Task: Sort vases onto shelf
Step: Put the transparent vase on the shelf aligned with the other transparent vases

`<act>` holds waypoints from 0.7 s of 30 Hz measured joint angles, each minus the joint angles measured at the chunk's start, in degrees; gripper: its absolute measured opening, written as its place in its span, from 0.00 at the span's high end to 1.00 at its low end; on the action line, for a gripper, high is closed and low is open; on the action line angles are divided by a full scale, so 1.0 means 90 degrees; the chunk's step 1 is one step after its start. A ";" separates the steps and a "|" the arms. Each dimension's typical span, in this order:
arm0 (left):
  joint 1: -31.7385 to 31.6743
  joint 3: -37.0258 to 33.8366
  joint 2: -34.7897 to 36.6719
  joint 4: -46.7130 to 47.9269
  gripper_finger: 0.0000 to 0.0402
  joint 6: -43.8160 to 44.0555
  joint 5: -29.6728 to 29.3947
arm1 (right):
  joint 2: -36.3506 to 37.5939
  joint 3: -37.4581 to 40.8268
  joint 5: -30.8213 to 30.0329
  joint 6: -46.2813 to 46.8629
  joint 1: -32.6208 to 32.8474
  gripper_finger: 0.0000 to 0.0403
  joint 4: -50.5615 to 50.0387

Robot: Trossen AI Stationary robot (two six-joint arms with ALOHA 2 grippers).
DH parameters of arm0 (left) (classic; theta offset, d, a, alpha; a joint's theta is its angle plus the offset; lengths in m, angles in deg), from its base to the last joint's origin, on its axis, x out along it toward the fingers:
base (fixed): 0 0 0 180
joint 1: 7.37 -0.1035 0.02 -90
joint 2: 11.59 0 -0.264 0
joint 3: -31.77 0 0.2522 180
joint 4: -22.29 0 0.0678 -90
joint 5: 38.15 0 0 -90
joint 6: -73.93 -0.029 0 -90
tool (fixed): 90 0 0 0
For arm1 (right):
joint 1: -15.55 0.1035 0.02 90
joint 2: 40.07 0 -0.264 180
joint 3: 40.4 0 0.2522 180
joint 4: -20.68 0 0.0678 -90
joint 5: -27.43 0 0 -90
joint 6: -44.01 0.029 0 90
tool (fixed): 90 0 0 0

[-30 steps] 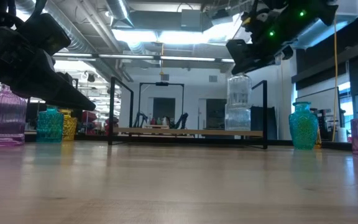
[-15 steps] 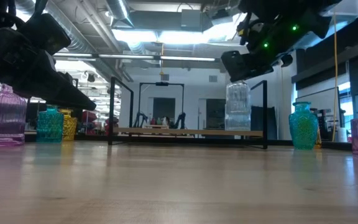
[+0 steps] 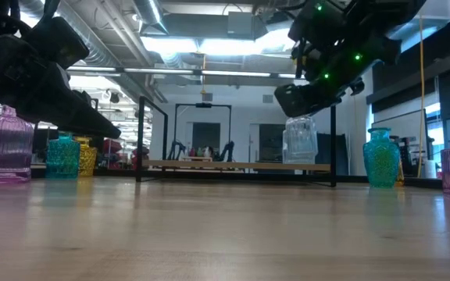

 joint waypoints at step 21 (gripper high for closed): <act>0.0002 0.0000 0.0000 0.0000 0.40 0.0000 0.0000 | -0.0005 -0.0002 0.0233 -0.0027 -0.0283 0.72 -0.0056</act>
